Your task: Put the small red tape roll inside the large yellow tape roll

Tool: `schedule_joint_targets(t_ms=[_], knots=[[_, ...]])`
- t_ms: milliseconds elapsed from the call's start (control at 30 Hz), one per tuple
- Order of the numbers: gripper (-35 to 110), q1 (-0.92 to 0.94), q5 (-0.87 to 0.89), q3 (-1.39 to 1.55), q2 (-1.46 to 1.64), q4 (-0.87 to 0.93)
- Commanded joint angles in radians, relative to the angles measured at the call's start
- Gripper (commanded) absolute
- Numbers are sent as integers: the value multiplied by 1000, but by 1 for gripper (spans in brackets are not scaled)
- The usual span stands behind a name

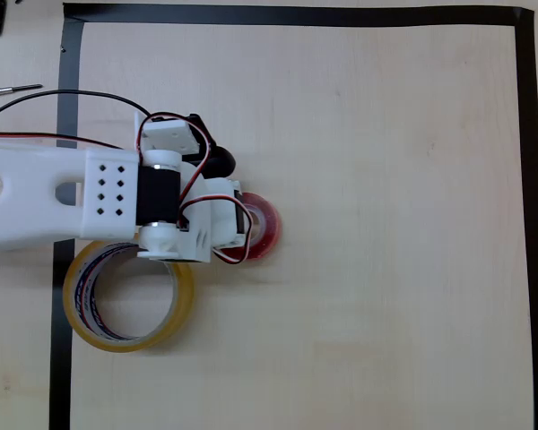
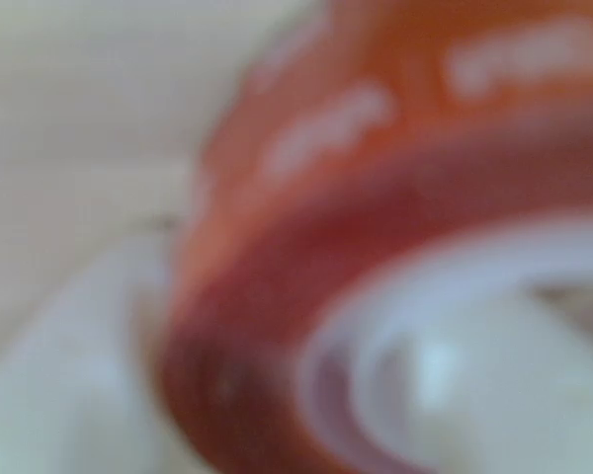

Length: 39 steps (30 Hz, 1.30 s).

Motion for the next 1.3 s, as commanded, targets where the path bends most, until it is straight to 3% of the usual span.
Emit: schedule_joint_targets(t_ms=[0, 267, 433, 767, 1267], knots=[[0, -2, 2, -183, 158, 156], [0, 12, -23, -535, 198, 497], [0, 91, -55, -503, 302, 588], [0, 227, -103, -35, 670, 480], [0, 307, -103, 425, 750, 178]])
